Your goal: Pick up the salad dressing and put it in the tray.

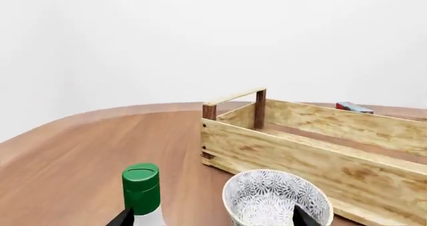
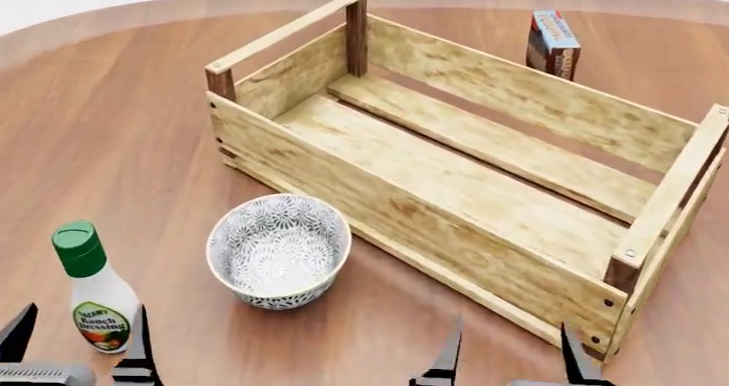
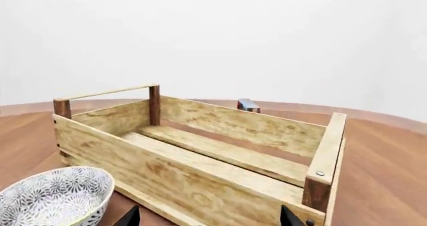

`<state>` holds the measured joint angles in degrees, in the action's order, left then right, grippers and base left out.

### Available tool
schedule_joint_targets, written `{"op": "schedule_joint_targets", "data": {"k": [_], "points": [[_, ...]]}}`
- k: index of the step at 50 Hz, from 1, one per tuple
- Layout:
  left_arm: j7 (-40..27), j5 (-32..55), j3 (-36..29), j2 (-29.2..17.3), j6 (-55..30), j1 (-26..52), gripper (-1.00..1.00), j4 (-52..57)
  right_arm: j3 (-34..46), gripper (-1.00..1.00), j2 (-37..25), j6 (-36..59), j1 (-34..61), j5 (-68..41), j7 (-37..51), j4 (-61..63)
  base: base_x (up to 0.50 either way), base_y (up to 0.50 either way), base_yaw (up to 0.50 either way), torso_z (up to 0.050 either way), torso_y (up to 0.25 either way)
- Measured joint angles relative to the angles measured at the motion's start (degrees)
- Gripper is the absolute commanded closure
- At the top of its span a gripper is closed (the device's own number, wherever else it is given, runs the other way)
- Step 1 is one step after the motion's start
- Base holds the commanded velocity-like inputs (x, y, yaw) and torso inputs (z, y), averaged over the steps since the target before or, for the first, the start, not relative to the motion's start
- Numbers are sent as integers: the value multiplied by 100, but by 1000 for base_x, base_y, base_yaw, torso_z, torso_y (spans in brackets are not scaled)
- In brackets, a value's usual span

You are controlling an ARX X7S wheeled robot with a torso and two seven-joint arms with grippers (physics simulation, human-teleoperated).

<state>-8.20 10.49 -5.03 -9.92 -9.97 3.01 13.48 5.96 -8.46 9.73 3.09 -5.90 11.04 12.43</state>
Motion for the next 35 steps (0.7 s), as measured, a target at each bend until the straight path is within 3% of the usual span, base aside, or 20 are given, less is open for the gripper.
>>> {"op": "schedule_joint_targets", "data": {"k": [14,35], "points": [[-116,634,412,-499,-1275,336,-100,1827,-607,-100,-404,1396,465,-478,258,1784,500,0,0,0,0],[-171,924,619,-695,-1609,427,-100,2402,-983,-100,-557,1894,689,-725,472,2389,500,0,0,0,1]]}}
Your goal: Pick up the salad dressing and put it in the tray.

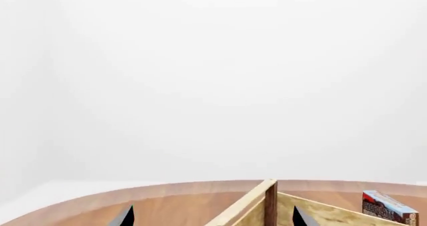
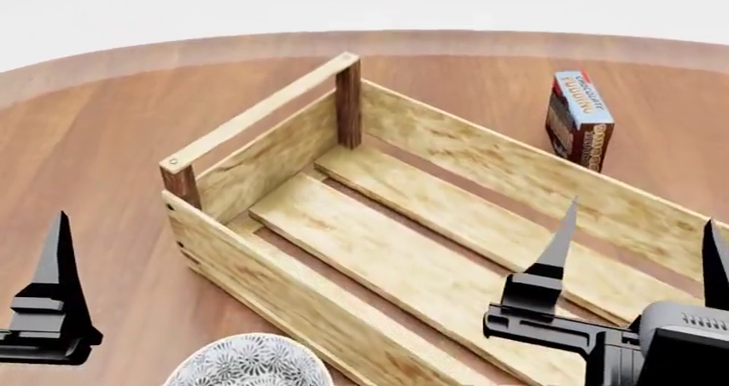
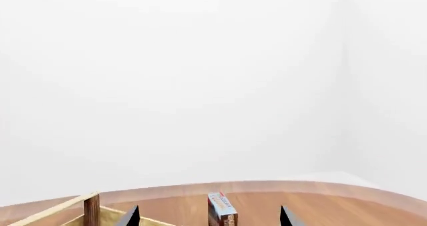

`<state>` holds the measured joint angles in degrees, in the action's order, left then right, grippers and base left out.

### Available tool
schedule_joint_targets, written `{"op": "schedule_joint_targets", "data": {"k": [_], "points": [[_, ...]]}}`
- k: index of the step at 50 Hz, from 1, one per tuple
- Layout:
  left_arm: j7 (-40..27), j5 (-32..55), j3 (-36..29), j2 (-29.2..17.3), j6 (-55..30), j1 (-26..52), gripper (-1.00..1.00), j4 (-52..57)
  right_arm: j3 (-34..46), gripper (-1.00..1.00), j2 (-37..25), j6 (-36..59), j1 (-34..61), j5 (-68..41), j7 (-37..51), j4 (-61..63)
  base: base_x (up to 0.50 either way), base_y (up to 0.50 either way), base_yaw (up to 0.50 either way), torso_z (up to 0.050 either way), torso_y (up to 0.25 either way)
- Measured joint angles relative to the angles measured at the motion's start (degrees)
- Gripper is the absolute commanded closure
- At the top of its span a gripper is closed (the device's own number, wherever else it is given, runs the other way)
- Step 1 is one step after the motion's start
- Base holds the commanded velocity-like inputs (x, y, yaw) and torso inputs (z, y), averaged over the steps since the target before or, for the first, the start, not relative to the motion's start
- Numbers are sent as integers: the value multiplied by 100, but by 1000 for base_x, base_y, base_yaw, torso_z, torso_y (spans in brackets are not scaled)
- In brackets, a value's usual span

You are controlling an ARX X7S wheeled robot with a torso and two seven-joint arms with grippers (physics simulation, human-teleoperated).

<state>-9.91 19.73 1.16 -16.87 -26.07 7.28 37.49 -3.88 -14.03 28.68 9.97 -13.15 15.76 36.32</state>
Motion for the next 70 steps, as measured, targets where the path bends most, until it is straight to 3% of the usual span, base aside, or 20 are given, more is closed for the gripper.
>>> {"op": "schedule_joint_targets", "data": {"k": [16,70], "points": [[-36,-20,-1,-30,102,-50,-100,-1,-80,-100,9,-102,-42,-124,20,-32,223,0,12,0,1],[-152,14,-31,-131,290,-125,-100,16,83,-100,-144,-752,-306,-157,-95,-86,0,0,500,0,0]]}}
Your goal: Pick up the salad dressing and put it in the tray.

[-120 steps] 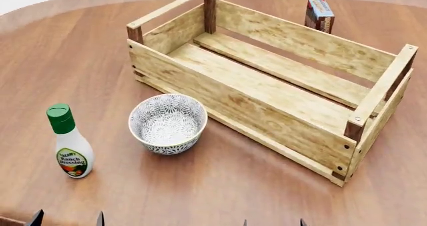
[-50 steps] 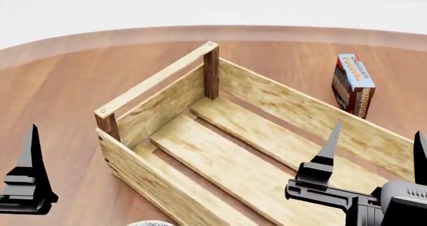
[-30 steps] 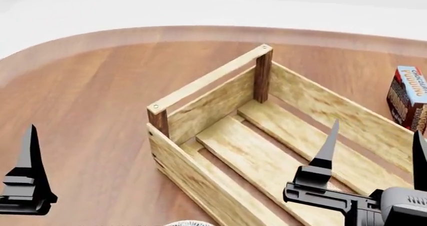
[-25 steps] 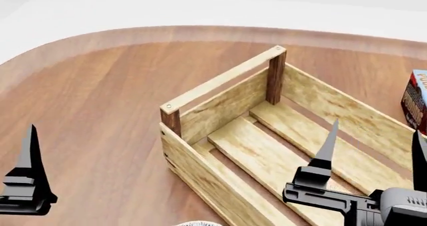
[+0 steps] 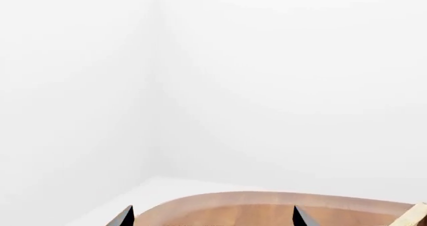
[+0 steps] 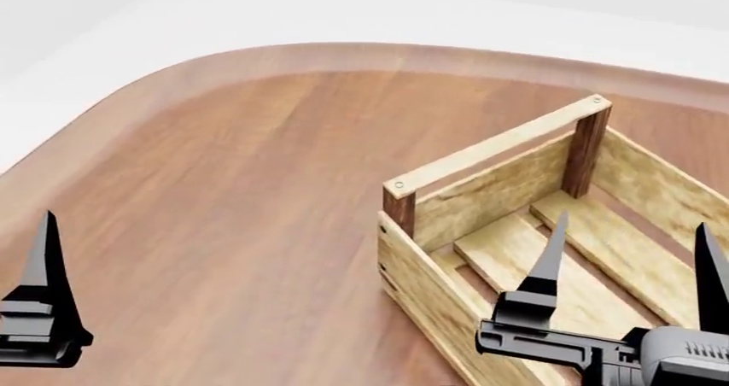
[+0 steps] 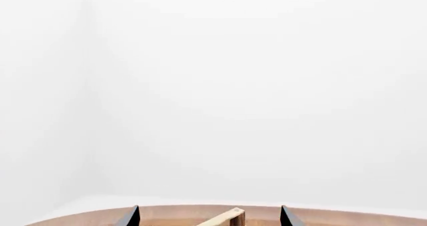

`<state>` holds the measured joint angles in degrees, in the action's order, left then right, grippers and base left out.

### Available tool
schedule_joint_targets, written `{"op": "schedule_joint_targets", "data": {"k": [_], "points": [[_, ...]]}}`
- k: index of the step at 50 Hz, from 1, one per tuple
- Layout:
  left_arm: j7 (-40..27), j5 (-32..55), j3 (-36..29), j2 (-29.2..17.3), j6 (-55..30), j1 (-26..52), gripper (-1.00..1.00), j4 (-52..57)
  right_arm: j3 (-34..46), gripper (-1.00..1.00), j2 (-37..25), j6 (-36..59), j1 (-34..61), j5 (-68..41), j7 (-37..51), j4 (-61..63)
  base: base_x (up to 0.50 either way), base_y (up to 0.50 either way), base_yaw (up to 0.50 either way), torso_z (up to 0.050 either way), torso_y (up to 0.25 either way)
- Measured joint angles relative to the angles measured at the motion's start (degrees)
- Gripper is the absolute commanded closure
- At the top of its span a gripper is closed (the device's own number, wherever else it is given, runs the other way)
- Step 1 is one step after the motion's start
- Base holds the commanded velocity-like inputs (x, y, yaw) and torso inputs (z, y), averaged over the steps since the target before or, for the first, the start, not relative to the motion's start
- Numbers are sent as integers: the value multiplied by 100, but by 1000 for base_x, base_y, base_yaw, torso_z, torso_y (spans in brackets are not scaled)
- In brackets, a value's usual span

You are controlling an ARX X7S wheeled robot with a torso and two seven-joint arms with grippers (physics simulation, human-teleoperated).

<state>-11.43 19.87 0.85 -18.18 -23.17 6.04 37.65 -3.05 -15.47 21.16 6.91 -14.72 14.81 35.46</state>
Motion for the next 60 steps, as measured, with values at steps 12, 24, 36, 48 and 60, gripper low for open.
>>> {"op": "schedule_joint_targets", "data": {"k": [12,24,36,48,60], "points": [[-25,15,-12,-21,18,-6,-100,-2,27,-100,-28,-31,-13,-11,19,-10,0,0,500,0,0],[-51,32,-24,-43,28,-8,-100,-4,50,-100,-55,-46,-17,-27,42,-14,0,0,500,0,0],[-78,53,-38,-68,27,3,-100,1,71,-100,-88,-34,-7,-46,69,0,0,0,500,0,0],[-107,74,-58,-95,12,27,-100,16,91,-100,-122,-25,7,-64,94,8,0,0,500,0,0],[-129,87,-78,-115,29,26,-100,8,110,-100,-143,-45,4,-82,112,-13,-22,25,458,0,0]]}}
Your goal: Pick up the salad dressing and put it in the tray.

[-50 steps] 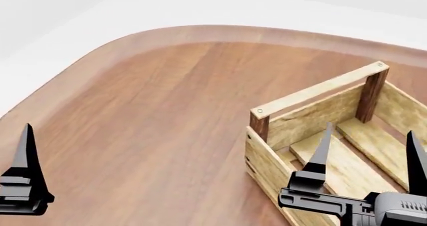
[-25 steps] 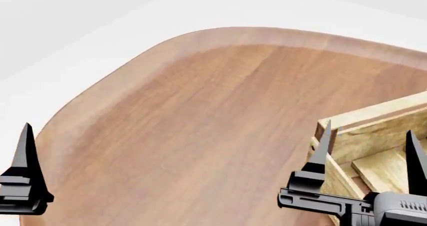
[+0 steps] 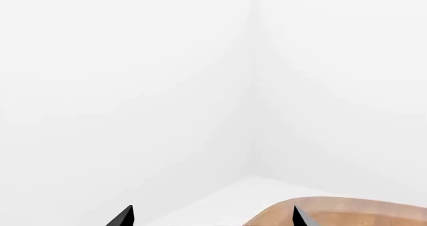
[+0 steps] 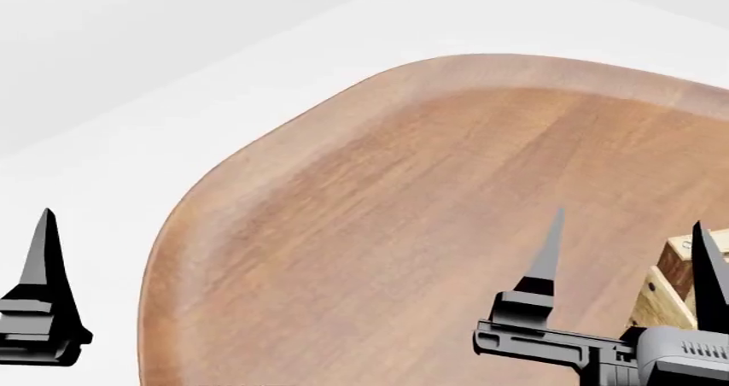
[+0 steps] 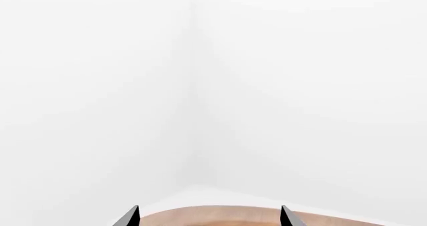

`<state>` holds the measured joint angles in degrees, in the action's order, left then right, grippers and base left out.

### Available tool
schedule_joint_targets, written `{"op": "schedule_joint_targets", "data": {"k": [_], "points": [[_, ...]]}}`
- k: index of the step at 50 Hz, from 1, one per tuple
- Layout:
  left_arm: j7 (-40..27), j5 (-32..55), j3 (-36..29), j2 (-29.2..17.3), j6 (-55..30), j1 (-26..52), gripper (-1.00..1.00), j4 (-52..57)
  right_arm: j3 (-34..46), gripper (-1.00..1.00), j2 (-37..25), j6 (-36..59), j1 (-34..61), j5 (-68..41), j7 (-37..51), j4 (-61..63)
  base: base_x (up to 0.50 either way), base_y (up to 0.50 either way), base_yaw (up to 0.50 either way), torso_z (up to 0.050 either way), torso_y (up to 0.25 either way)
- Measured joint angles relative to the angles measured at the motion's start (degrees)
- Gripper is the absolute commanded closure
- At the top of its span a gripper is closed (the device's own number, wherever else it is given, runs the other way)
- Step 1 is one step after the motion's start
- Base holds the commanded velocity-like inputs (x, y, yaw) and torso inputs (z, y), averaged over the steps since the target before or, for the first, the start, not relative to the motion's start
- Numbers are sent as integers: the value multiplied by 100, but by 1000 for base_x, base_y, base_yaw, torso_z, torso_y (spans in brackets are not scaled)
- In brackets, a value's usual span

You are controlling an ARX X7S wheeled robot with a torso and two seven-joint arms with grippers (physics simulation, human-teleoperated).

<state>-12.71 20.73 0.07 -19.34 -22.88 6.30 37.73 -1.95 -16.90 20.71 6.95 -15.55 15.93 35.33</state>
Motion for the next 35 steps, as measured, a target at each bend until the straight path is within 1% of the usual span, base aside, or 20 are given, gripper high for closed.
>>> {"op": "schedule_joint_targets", "data": {"k": [9,16,23,35], "points": [[-16,5,-6,-14,27,-13,-100,-20,75,-100,-34,-39,-37,35,-12,-5,-12,14,0,0,0],[-29,23,2,-21,50,-27,-100,-38,143,-100,-208,196,-122,-22,-114,77,0,0,0,0,0],[-41,49,12,-32,63,-56,-100,-40,274,-100,-584,569,-313,-220,-478,106,0,0,0,0,0],[-57,86,10,-51,80,-92,-100,-40,752,-100,-1394,1470,-666,-246,-948,236,0,0,0,0,0]]}}
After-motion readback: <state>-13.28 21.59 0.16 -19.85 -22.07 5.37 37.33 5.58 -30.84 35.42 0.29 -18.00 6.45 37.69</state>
